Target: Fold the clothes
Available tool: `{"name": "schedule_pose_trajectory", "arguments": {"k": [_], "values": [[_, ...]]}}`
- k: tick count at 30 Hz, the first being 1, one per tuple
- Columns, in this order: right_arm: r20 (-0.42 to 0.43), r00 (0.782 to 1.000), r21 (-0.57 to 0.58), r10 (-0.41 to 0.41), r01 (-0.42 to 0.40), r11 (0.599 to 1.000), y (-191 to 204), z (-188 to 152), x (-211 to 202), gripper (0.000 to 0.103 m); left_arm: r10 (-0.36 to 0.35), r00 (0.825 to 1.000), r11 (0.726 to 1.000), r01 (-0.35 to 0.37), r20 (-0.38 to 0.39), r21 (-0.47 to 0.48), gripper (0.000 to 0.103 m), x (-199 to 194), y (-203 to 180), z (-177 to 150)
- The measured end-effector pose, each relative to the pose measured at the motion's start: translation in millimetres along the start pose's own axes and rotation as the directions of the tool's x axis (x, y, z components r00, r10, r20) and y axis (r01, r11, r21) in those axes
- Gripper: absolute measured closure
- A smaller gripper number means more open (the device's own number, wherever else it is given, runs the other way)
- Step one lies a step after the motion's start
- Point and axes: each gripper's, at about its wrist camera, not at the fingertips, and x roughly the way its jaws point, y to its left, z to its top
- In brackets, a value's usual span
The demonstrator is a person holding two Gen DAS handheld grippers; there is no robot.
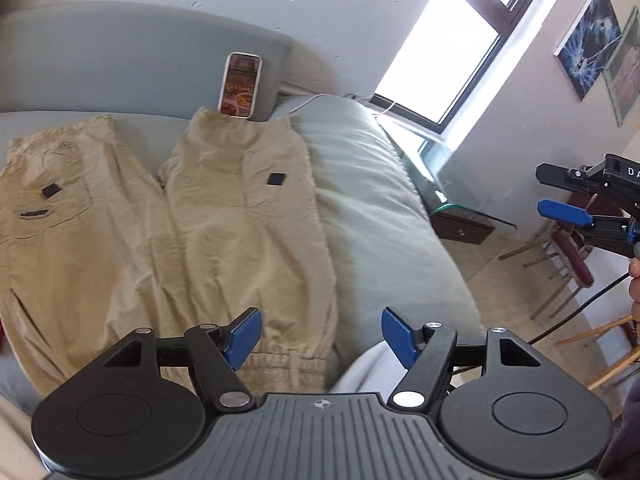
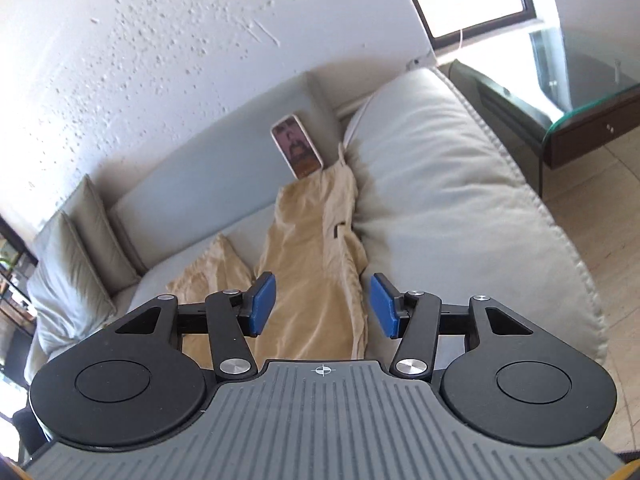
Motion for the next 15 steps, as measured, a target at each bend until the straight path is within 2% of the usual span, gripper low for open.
{"name": "schedule_pose_trajectory", "arguments": {"k": [2,4,5,7,9,12,15], "values": [[0.019,1.000,-0.063,-0.006,0.007,0.998,7,13,-14,0.046,0.004,1.000,1.000,-0.004,-0.001,0.011,0.032,10,-6,4],[0.037,0.999,-0.126,-0.011,0.016,0.992,14,26,-28,0.031,0.008,1.000,1.000,-0.008,-0.002,0.022,0.029,19,-12,9],[0.047,0.999,-0.157,-0.013,0.021,0.987,18,33,-35,0.029,0.012,1.000,1.000,-0.012,-0.002,0.028,0.027,24,-15,11],[0.037,0.999,-0.211,-0.027,0.035,0.977,19,44,-31,0.026,0.099,0.995,0.995,-0.099,0.014,0.028,0.027,46,-15,7],[-0.031,0.997,-0.252,-0.066,0.056,0.966,16,41,6,0.026,0.172,0.985,0.985,-0.172,-0.003,0.016,0.029,73,-10,2],[-0.122,0.984,-0.295,-0.131,0.090,0.951,3,30,70,0.026,0.232,0.972,0.972,-0.230,-0.036,0.038,0.031,104,-5,-8],[-0.198,0.961,-0.335,-0.194,0.120,0.934,-11,17,135,0.026,0.242,0.970,0.965,-0.239,-0.012,0.106,0.030,120,-5,-11]]}}
